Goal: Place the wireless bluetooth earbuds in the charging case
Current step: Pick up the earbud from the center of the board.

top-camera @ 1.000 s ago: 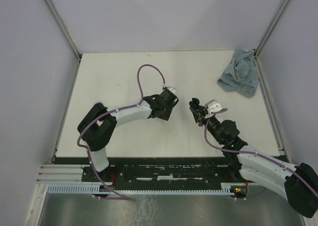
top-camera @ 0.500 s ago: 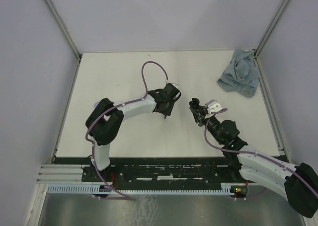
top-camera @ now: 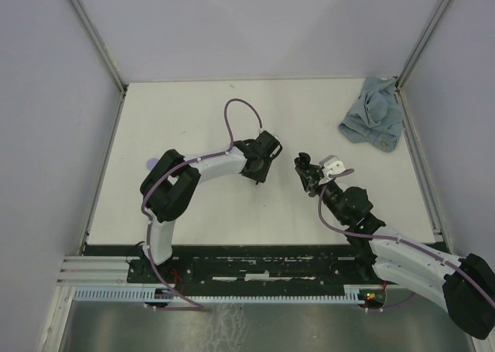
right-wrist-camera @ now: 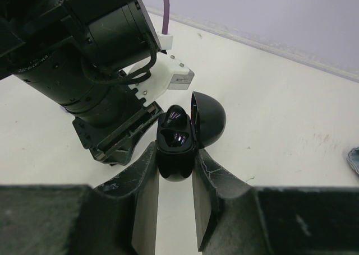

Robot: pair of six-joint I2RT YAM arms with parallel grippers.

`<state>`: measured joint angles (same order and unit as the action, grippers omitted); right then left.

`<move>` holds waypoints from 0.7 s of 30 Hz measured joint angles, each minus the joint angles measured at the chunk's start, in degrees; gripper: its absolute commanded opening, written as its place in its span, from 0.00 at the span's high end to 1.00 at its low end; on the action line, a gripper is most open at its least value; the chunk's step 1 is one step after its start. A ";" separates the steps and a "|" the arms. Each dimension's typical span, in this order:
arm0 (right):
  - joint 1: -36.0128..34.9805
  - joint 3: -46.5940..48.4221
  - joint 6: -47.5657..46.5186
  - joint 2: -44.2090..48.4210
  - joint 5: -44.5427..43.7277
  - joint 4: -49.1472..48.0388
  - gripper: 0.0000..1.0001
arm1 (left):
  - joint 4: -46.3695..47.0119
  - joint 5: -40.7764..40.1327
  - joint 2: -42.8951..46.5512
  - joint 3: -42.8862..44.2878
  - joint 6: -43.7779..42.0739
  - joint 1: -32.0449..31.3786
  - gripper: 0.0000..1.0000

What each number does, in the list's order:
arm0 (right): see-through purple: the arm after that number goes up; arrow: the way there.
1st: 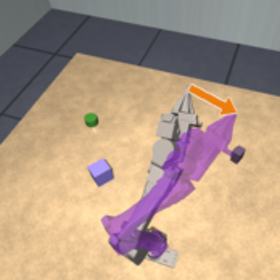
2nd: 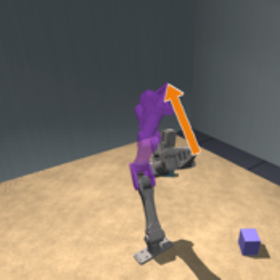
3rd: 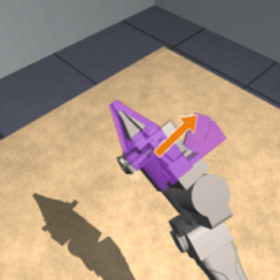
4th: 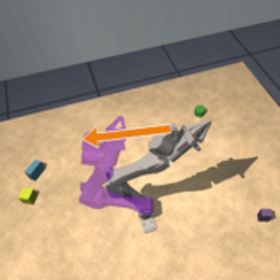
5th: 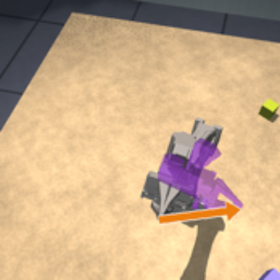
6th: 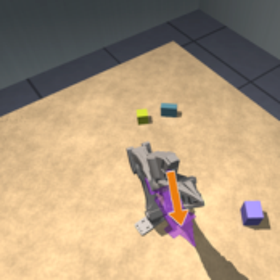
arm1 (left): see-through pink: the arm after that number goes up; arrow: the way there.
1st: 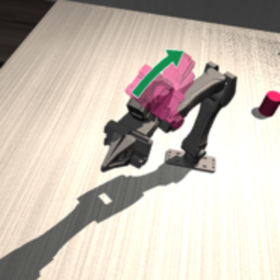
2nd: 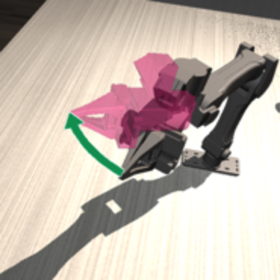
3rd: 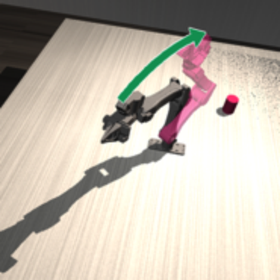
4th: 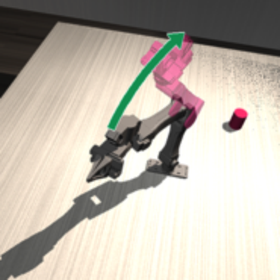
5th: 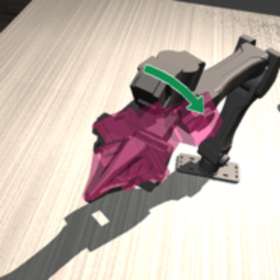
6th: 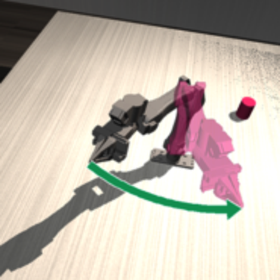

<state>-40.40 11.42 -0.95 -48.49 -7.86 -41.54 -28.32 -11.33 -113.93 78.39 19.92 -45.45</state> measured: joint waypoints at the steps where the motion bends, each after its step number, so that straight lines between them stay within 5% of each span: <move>1: 0.00 0.00 0.00 0.00 0.00 0.00 0.98 | -0.02 0.02 -0.24 0.00 0.00 0.00 0.59; 21: 0.00 0.00 0.02 0.02 0.35 0.00 0.98 | 1.36 0.98 1.05 -2.05 0.00 0.11 0.77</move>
<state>-40.40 11.42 -0.93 -48.47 -7.51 -41.54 -26.96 -10.35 -112.88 76.34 19.92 -45.34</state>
